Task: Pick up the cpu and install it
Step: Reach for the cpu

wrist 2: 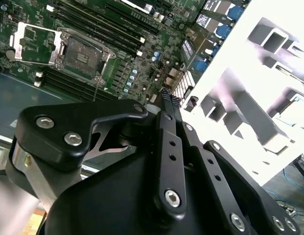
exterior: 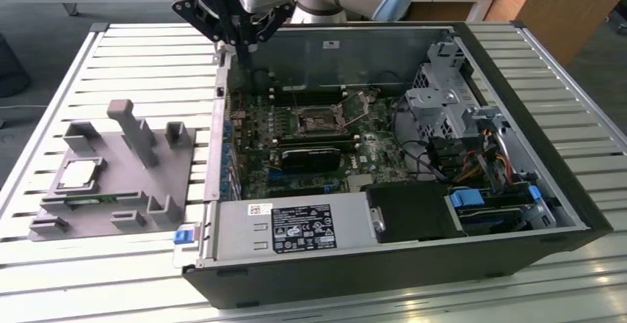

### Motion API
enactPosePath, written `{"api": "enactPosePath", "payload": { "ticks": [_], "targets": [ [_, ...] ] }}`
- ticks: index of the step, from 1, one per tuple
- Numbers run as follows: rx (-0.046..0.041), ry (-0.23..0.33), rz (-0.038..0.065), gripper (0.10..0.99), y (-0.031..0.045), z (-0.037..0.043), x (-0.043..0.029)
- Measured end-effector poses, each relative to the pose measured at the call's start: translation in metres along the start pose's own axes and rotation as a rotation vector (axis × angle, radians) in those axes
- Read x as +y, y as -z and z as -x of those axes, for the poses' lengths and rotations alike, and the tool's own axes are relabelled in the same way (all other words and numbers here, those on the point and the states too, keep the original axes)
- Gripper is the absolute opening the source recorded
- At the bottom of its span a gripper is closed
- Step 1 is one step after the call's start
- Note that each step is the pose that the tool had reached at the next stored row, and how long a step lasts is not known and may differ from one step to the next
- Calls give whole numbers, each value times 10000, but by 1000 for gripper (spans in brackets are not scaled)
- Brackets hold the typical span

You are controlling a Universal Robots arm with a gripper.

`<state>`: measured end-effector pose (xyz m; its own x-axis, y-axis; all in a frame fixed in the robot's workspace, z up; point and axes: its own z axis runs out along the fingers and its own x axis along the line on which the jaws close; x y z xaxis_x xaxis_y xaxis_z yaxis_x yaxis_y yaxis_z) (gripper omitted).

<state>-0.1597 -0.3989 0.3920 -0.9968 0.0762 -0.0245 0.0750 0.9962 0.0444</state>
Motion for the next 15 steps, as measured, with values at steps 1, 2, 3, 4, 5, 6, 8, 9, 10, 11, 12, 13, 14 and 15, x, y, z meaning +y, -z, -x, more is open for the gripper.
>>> {"api": "enactPosePath", "payload": {
  "ticks": [1, 2, 3, 4, 5, 6, 8, 9, 10, 11, 12, 13, 14, 15],
  "targets": [
    [0, 0, 0, 106, 0, -14, -1],
    [0, 0, 0, 106, 0, -27, -2],
    [0, 0, 0, 106, 0, -40, -3],
    [0, 0, 0, 106, 0, -52, -4],
    [0, -1, 0, 106, 0, -64, -5],
    [1, -1, -1, 106, 0, -75, -6],
    [0, -1, 1, 106, -1, -98, -8],
    [0, -1, 0, 106, -1, -110, -8],
    [0, -1, 0, 106, -1, -121, -9],
    [1, -1, 0, 106, -1, -132, -10],
    [1, -1, -1, 106, -1, -143, -11],
    [0, -1, -1, 106, -1, -154, -12],
    [1, 0, 0, 106, -1, -165, -13],
    [0, 0, 0, 106, -1, -176, -14]
  ]
}}
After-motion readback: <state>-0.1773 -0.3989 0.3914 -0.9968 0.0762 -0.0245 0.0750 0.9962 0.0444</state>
